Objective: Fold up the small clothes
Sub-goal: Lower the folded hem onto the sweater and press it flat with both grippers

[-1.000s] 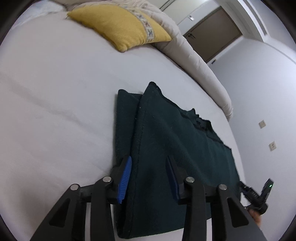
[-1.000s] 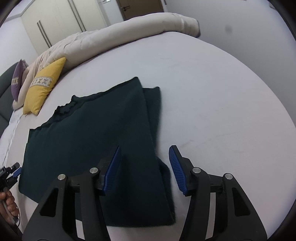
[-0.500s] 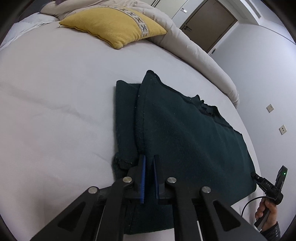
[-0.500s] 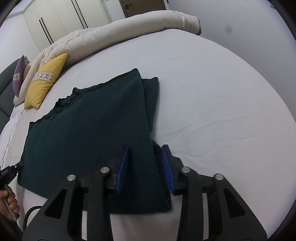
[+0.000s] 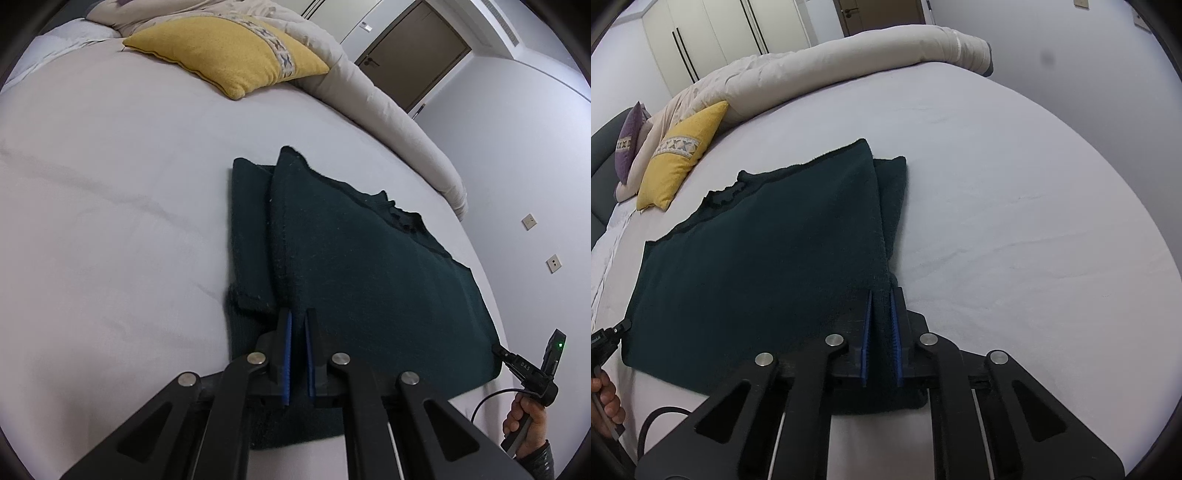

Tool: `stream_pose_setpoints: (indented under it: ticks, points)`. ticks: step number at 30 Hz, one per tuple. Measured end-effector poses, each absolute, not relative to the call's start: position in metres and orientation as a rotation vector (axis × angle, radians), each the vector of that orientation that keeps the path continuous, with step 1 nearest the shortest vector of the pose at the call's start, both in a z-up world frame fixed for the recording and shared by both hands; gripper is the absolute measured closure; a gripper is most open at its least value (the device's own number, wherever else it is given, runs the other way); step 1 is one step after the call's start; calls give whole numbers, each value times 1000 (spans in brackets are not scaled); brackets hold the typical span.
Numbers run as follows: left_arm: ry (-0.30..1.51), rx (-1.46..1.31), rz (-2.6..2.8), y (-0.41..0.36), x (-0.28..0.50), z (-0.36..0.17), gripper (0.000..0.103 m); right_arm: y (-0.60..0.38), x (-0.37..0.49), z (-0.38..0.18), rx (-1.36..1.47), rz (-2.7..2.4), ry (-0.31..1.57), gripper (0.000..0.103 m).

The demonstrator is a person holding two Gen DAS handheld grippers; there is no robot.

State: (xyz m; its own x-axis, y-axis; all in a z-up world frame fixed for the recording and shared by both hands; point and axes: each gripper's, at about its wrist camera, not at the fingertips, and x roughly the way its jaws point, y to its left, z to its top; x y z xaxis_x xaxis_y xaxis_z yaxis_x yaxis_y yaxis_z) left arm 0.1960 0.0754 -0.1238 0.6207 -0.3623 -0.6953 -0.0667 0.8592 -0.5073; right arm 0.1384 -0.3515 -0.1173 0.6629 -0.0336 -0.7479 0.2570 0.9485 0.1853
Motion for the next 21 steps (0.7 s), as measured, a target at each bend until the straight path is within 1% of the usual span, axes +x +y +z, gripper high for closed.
stream_pose_setpoints:
  ticks: [4,8,10,14,21]
  points:
    - [907,-528,-164,78,192,-132,96,-349,133,-115,280,-169,831,95]
    - [915,-535,-156,81,189,-139,96,-363,134,-135,326,-179,877,96]
    - [912,-523,-156,80,186,-139,96,-368,130,-137,375,-183,869,96]
    - [920,-530,-151,80,190,-143,96,-360,126,-131,327,-196,862,96]
    - [921,-514,-159,79,192,-143,96,-370,118,-139,392,-211,848,98]
